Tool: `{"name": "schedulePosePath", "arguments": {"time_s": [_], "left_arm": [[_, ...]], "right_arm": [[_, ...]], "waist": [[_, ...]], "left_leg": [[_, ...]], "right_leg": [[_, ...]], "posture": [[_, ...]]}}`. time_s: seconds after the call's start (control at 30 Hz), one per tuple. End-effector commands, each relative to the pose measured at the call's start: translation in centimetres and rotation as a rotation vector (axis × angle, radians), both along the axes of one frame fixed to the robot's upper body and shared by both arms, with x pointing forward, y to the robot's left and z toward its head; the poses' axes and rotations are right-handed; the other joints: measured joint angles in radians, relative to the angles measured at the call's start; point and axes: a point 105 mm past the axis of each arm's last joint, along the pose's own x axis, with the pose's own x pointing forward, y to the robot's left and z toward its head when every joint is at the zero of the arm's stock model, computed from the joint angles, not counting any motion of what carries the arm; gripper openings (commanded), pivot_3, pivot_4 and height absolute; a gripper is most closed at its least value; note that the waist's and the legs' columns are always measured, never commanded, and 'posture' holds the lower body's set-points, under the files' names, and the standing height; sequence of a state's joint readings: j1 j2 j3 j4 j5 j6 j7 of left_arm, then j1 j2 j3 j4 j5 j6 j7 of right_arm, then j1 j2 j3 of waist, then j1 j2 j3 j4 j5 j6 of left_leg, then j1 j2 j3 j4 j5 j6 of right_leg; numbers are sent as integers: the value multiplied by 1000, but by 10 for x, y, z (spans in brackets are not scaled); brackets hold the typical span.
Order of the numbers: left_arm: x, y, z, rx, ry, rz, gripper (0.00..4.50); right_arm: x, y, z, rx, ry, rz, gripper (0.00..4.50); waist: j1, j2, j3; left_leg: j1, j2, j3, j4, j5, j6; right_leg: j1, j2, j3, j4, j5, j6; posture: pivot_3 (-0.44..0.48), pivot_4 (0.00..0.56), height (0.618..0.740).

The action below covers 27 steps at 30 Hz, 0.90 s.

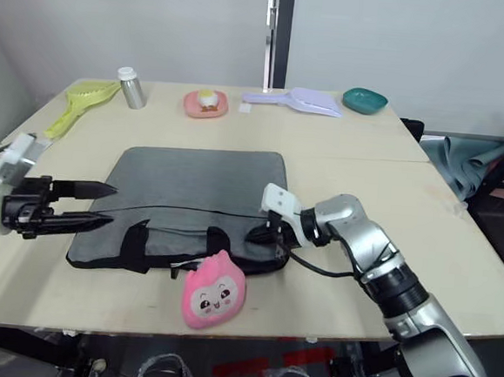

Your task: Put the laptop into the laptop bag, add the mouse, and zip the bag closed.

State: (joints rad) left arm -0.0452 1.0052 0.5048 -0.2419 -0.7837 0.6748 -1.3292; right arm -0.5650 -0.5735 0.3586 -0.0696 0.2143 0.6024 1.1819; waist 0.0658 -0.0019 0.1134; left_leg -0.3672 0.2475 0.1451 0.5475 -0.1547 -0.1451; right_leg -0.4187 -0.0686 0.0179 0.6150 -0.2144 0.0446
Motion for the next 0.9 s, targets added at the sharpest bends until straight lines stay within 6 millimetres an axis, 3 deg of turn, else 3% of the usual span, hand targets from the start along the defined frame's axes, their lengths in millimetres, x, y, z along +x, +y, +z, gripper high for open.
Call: {"name": "schedulePosePath", "arguments": {"time_s": [0.03,0.1,0.3,0.43,0.6,0.9], "left_arm": [[8,16,0,-67,-32,85,3243],[11,19,-10,-60,-19,96,3243],[15,11,-49,37,53,9,1295],[19,2,-61,58,47,-80,31],[29,-22,-73,76,48,-272,31],[57,-25,-116,178,119,-326,0]], "right_arm": [[-8,-4,35,126,-23,-5,0],[-15,-9,54,186,-30,-15,0],[-42,-38,114,310,-110,-74,0],[-63,-53,131,305,-122,-110,0],[-97,-59,135,252,-66,-119,0],[-113,-49,114,234,146,-190,2900]], "waist": [[3,0,3],[3,-2,6],[15,-2,7],[29,-2,7],[47,-2,7],[46,0,6]], "left_leg": [[-1,0,0,0,0,0],[-2,1,0,0,0,0],[-2,1,0,0,0,1],[0,1,1,1,0,1],[0,1,1,3,0,1],[2,1,1,8,0,1]], "right_leg": [[-1,0,0,1,0,0],[-3,1,0,1,0,0],[-3,1,1,0,0,0],[-2,1,1,2,0,0],[-2,1,2,3,0,0],[0,1,4,9,0,0]], "posture": [[0,150,740],[0,150,740],[0,150,740],[0,150,740],[0,150,740],[0,150,740]]}}
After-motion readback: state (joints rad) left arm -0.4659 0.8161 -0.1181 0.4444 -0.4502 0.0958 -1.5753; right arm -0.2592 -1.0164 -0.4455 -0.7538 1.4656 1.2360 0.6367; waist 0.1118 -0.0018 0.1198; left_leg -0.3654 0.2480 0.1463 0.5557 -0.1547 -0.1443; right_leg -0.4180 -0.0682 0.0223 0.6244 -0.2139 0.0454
